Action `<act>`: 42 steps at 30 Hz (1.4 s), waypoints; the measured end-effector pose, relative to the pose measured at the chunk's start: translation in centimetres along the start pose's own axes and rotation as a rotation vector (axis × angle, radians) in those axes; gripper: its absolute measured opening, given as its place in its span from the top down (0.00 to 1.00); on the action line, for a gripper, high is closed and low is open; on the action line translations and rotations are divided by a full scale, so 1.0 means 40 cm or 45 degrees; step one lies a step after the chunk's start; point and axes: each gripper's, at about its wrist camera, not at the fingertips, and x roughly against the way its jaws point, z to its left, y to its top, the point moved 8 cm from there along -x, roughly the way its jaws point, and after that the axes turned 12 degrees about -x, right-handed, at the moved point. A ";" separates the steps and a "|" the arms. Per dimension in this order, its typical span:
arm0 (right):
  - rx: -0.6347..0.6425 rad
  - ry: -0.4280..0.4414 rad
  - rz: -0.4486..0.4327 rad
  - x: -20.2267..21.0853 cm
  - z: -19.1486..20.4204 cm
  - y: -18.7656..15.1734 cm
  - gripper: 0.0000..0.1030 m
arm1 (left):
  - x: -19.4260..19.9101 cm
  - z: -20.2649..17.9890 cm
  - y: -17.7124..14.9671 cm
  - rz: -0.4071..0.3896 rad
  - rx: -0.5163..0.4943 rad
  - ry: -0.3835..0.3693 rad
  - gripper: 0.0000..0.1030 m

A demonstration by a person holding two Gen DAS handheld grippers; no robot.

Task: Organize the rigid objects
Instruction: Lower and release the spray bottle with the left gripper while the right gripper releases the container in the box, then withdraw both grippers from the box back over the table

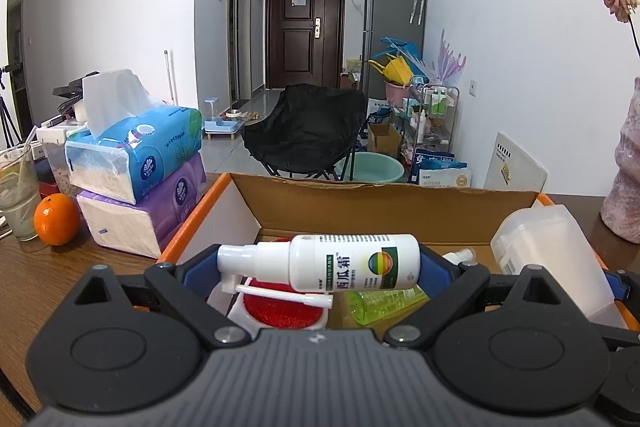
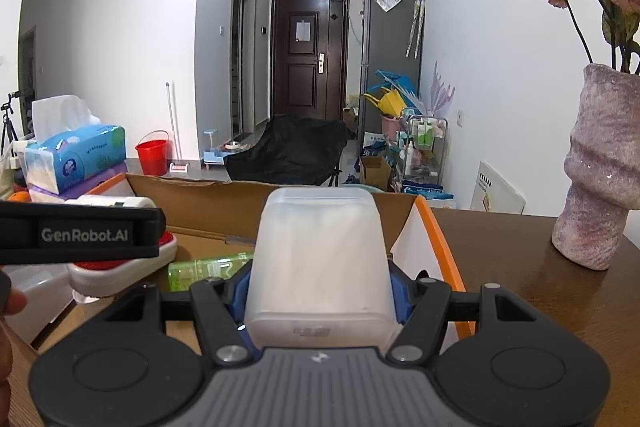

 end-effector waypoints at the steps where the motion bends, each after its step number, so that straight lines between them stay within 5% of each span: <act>1: -0.001 -0.001 0.003 0.000 0.000 0.000 0.38 | 0.000 0.000 0.000 -0.001 0.001 0.000 0.05; 6: -0.032 -0.016 0.036 0.001 -0.010 -0.002 0.37 | 0.002 0.007 0.000 -0.003 0.012 0.010 0.02; 10: -0.045 -0.043 -0.008 0.013 -0.023 0.013 0.07 | 0.005 0.019 0.001 -0.003 0.014 0.023 0.00; 13: -0.054 -0.050 -0.023 0.018 -0.030 0.020 0.00 | -0.003 0.032 -0.005 0.025 0.038 0.023 0.00; 42: -0.050 -0.056 -0.102 0.107 -0.042 0.036 0.00 | 0.080 0.044 0.003 -0.029 0.055 0.047 0.00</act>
